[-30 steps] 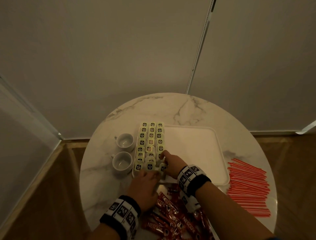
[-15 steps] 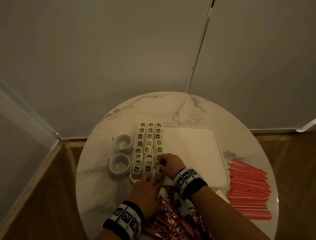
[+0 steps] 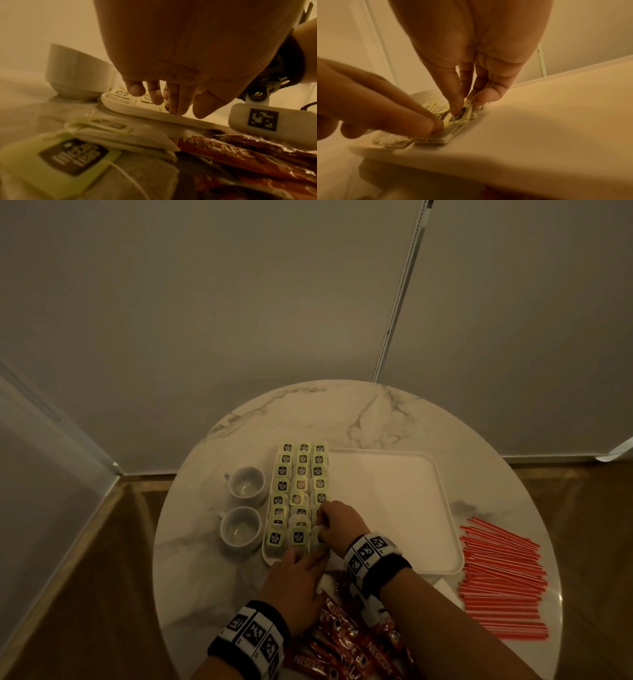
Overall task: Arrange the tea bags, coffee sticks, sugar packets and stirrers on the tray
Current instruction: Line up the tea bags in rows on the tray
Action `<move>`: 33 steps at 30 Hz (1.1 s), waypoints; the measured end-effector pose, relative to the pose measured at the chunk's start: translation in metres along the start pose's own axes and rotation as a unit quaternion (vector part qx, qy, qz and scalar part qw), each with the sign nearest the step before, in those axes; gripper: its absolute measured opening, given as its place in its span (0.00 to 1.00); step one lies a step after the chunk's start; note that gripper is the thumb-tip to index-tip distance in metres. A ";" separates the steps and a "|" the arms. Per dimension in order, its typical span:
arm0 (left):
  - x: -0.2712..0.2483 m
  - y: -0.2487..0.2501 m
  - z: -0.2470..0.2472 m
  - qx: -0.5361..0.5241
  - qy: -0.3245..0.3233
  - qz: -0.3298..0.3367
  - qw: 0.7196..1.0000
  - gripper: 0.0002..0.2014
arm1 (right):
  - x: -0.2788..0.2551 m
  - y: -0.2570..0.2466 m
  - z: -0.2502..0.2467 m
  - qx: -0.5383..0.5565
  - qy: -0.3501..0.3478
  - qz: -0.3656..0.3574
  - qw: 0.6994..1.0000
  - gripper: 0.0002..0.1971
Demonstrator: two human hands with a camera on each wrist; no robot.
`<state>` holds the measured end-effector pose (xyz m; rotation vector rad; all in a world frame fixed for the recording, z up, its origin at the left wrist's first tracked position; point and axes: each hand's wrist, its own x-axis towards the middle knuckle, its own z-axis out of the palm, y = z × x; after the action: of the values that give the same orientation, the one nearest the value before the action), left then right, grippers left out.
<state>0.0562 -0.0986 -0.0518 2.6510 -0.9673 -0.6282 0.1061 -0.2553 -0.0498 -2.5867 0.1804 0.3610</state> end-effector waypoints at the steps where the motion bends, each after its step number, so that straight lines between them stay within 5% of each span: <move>1: 0.000 0.000 0.000 0.001 0.000 0.000 1.000 0.31 | 0.000 0.000 0.000 0.000 0.000 0.000 1.000 0.09; 12: 0.001 0.001 -0.001 0.016 0.000 -0.003 1.000 0.32 | 0.003 0.006 -0.010 0.054 -0.017 0.006 0.998 0.10; 20: 0.004 -0.002 -0.010 -0.007 0.059 -0.036 0.998 0.32 | 0.012 0.012 -0.018 0.109 -0.015 0.013 0.994 0.11; 33: 0.004 -0.003 -0.008 0.032 0.006 -0.028 0.999 0.31 | 0.017 0.007 -0.013 0.057 -0.002 -0.001 0.998 0.08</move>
<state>0.0638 -0.0984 -0.0470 2.7441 -0.9268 -0.6029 0.1242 -0.2688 -0.0475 -2.4744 0.1901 0.3450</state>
